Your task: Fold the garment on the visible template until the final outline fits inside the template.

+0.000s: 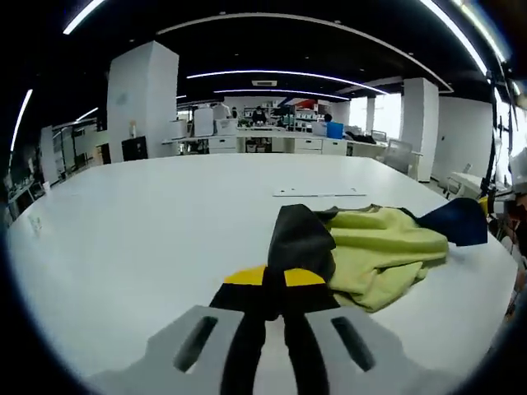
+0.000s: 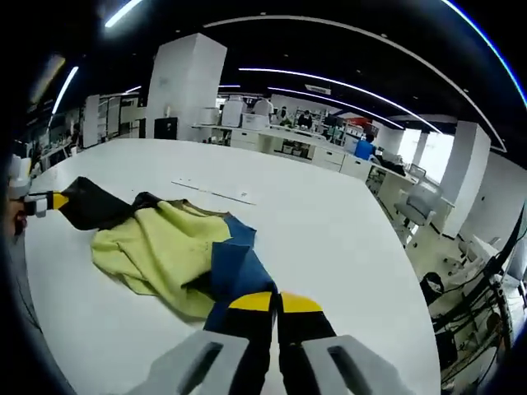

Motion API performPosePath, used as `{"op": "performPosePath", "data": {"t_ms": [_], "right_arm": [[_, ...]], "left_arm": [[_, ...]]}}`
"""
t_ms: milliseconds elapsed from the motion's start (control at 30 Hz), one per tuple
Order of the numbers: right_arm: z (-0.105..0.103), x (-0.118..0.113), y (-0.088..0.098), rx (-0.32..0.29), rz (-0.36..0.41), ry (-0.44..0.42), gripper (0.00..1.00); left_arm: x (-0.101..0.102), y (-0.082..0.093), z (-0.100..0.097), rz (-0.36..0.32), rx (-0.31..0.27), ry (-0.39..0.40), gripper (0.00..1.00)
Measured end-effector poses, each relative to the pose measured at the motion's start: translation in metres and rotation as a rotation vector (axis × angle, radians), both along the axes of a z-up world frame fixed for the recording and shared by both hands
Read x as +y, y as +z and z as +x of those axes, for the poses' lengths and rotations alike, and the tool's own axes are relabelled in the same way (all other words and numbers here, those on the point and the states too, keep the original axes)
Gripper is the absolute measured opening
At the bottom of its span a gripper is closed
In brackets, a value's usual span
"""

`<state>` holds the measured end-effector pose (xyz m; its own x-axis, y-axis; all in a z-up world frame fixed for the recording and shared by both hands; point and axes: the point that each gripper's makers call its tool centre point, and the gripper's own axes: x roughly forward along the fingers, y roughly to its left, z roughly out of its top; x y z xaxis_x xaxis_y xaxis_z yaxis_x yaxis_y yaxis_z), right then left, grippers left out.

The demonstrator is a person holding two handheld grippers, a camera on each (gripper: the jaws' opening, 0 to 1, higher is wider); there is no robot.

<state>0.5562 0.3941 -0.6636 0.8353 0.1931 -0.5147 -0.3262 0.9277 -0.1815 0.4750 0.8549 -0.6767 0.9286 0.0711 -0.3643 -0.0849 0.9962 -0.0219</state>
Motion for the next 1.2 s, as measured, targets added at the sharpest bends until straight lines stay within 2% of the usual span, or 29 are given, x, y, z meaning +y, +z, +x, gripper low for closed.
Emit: {"op": "performPosePath", "data": {"t_ms": [267, 433, 633, 800, 1033, 1200], "right_arm": [[0.012, -0.030, -0.005, 0.028, -0.007, -0.085, 0.00], [0.017, -0.038, -0.015, 0.050, -0.009, -0.094, 0.00], [0.023, -0.053, -0.023, 0.079, -0.002, -0.116, 0.00], [0.028, -0.068, -0.027, 0.094, 0.016, -0.154, 0.00], [0.034, -0.086, -0.038, 0.127, -0.002, -0.177, 0.00], [0.038, -0.096, -0.047, 0.155, -0.002, -0.180, 0.00]], "left_arm": [[0.026, 0.000, -0.002, 0.053, 0.019, 0.063, 0.02], [0.040, -0.004, -0.003, 0.073, 0.039, 0.095, 0.02], [0.053, -0.011, 0.001, 0.141, 0.075, 0.095, 0.02], [0.066, -0.017, 0.007, 0.160, 0.103, 0.096, 0.02], [0.081, -0.024, 0.014, 0.200, 0.140, 0.084, 0.02], [0.092, -0.035, 0.017, 0.257, 0.194, 0.061, 0.02]]}}
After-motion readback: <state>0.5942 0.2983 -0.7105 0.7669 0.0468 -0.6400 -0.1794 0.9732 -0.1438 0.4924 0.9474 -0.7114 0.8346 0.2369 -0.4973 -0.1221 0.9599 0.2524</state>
